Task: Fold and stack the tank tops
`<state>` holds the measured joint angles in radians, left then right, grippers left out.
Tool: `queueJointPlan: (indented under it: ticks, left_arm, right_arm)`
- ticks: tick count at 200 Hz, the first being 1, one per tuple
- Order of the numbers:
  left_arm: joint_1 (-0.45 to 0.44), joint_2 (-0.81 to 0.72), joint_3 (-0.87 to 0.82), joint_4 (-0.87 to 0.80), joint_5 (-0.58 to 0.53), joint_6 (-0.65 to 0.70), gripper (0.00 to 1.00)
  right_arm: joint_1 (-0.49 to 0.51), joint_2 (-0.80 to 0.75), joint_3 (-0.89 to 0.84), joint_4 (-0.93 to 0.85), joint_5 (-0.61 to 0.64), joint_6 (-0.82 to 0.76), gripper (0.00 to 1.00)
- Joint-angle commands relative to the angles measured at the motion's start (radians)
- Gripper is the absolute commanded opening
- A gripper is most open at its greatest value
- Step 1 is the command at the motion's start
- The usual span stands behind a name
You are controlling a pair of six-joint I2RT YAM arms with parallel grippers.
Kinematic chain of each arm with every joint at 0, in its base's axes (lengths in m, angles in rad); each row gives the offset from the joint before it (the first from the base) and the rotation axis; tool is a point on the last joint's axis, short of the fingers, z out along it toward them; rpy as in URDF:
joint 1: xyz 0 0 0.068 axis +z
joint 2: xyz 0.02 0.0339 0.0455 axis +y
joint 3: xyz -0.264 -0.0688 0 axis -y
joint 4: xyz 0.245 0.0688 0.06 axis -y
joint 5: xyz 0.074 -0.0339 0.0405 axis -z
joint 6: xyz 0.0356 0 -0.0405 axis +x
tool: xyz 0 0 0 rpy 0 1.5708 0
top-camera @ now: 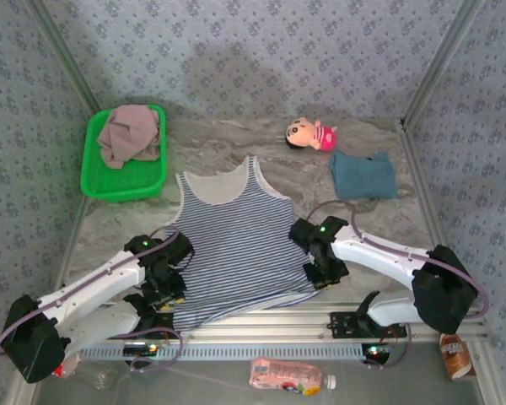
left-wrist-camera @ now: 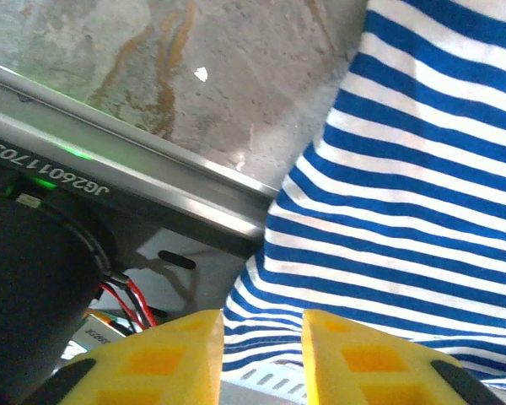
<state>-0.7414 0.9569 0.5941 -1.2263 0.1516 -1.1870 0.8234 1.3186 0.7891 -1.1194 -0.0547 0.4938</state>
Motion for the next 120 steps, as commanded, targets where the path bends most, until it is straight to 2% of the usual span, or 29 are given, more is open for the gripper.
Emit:
queueJointPlan:
  ticks: [1, 32, 54, 68, 86, 104, 120]
  left_arm:
    - [-0.009, -0.024, 0.022, -0.151, 0.042, -0.028, 0.33]
    - [-0.009, -0.038, 0.110, -0.201, -0.005, -0.031, 0.36]
    - [0.039, -0.026, 0.124, -0.098, -0.021, -0.018, 0.39]
    - [0.114, 0.007, 0.116, 0.017, -0.015, 0.021, 0.39]
    - [0.186, 0.115, 0.151, 0.125, -0.041, 0.103, 0.40]
    - [0.235, 0.260, 0.215, 0.227, -0.071, 0.193, 0.40]
    - [0.281, 0.377, 0.267, 0.301, -0.085, 0.250, 0.41]
  right_arm:
    - [0.007, -0.010, 0.028, -0.064, 0.024, 0.016, 0.20]
    - [-0.007, -0.047, 0.075, -0.132, 0.042, 0.007, 0.31]
    - [-0.085, -0.113, 0.105, -0.093, 0.075, -0.032, 0.34]
    - [-0.154, -0.151, 0.105, 0.059, 0.051, -0.108, 0.37]
    - [-0.226, -0.132, 0.087, 0.332, -0.092, -0.173, 0.41]
    - [-0.237, -0.067, 0.064, 0.659, -0.152, -0.202, 0.44]
    - [-0.240, 0.044, 0.100, 0.785, -0.195, -0.275, 0.47]
